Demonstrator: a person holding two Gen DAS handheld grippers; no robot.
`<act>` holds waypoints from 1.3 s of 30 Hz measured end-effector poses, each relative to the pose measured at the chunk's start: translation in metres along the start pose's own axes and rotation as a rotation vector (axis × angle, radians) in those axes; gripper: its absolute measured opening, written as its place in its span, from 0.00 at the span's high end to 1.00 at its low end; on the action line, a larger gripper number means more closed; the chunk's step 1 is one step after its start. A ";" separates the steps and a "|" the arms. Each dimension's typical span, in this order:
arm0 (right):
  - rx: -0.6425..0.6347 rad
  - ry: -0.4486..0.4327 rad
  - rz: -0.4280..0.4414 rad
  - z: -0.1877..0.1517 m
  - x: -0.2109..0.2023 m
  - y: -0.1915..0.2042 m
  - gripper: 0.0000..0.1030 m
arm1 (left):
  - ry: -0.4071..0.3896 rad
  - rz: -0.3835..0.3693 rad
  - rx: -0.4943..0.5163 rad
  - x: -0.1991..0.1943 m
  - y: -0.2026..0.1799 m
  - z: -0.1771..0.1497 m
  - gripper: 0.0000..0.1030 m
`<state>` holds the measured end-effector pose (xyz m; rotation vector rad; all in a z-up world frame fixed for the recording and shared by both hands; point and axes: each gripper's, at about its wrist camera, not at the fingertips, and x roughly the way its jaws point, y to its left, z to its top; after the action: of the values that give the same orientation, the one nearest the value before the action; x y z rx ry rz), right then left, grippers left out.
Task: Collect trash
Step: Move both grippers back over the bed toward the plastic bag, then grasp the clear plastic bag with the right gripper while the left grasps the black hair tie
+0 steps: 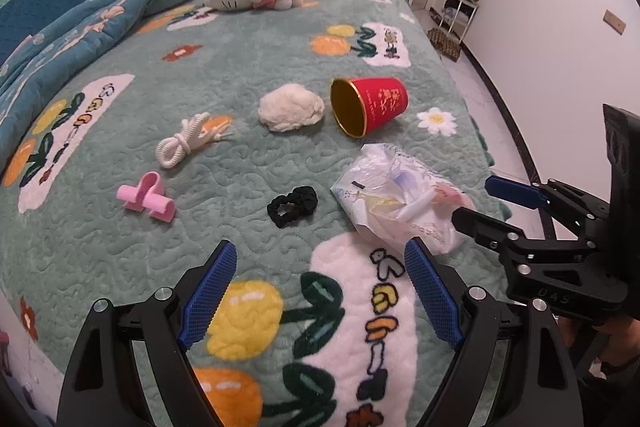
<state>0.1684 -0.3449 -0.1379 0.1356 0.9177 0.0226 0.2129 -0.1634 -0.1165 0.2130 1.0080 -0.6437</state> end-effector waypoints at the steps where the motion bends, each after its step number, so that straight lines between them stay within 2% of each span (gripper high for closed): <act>1: 0.003 0.013 0.005 0.000 0.007 -0.003 0.38 | 0.008 0.000 0.001 0.003 0.000 0.001 0.17; 8: 0.002 0.074 0.030 0.004 0.048 -0.010 0.39 | 0.063 0.005 0.001 0.029 0.004 0.007 0.17; 11: -0.030 0.116 0.026 0.003 0.064 -0.006 0.56 | 0.079 0.006 0.001 0.038 0.007 0.009 0.17; 12: -0.043 0.125 0.024 0.002 0.069 -0.005 0.69 | 0.082 0.006 0.002 0.040 0.007 0.010 0.17; 15: -0.067 0.140 0.037 -0.002 0.076 -0.006 0.83 | 0.092 0.009 -0.003 0.046 0.010 0.012 0.17; 18: -0.059 0.101 0.047 0.001 0.065 -0.007 0.93 | 0.098 0.007 -0.008 0.051 0.012 0.017 0.17; 22: -0.016 0.037 0.051 0.010 0.043 -0.016 0.93 | 0.096 0.011 0.028 0.063 0.010 0.027 0.17; 26: -0.007 0.027 0.047 0.014 0.037 -0.022 0.93 | 0.107 -0.004 0.033 0.080 0.012 0.034 0.17; 28: -0.002 0.028 0.046 0.016 0.037 -0.023 0.93 | 0.123 -0.004 0.045 0.091 0.012 0.037 0.28; 29: 0.002 0.027 0.047 0.016 0.038 -0.023 0.93 | 0.130 -0.014 0.049 0.096 0.013 0.037 0.30; 39: 0.004 0.029 0.066 0.020 0.047 -0.022 0.93 | 0.181 0.007 0.083 0.128 0.022 0.031 0.38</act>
<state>0.2117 -0.3656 -0.1654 0.1699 0.9420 0.0845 0.2951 -0.2116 -0.2104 0.3526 1.1544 -0.6687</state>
